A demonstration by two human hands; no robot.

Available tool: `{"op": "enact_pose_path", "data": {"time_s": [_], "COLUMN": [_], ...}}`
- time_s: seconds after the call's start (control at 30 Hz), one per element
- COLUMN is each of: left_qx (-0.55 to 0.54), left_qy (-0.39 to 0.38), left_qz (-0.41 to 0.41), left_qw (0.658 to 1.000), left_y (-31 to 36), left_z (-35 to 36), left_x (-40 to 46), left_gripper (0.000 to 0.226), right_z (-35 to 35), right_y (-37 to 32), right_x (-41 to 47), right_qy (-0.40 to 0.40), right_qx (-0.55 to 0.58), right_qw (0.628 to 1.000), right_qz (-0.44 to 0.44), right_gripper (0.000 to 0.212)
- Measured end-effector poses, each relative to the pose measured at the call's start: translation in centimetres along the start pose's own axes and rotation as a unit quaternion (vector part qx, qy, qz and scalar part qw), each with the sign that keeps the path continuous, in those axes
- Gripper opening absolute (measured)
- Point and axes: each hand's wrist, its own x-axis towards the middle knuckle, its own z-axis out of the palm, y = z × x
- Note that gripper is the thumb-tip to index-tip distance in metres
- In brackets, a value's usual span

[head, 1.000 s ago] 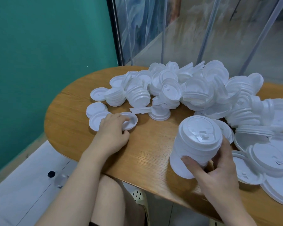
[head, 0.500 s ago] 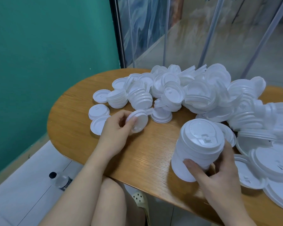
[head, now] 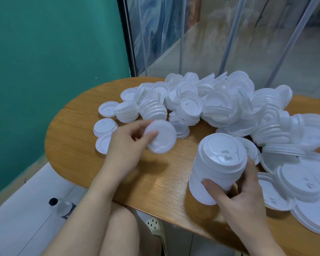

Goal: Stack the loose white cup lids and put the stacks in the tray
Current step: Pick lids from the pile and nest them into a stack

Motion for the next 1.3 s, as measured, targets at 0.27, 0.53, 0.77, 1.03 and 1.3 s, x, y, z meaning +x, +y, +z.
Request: {"op": "enact_pose_path", "data": {"time_s": [0.27,0.53,0.77,1.03,1.3], "left_qx": [-0.173,-0.044,-0.017,-0.039,0.022], "left_qy": [-0.178,-0.161,-0.178,-0.197,-0.108], "left_qz": [-0.011,0.001,-0.007,-0.015,-0.018], "left_qw": [0.969,0.986,0.984,0.98,0.994], "left_y": [7.8,7.6,7.5,6.6,3.2], "left_z": [2.1,5.2,6.0,5.7,3.0], "left_x": [-1.0,-1.9,-1.9,-1.7,1.5], "left_gripper": [0.027,0.017,0.02,0.025,0.042], "right_z": [0.0,0.0,0.0,0.0,-0.1], "right_y": [-0.2,-0.2,-0.3,-0.4,-0.5], "right_x": [-0.1,0.0,0.0,0.0,0.0], "right_qy": [-0.006,-0.013,-0.014,-0.021,-0.019], "right_qx": [-0.004,0.013,0.013,0.004,-0.004], "right_qw": [1.0,1.0,1.0,1.0,1.0], "right_qz": [0.012,0.024,0.015,-0.001,0.0], "right_gripper": [0.081,0.083,0.08,0.079,0.078]}}
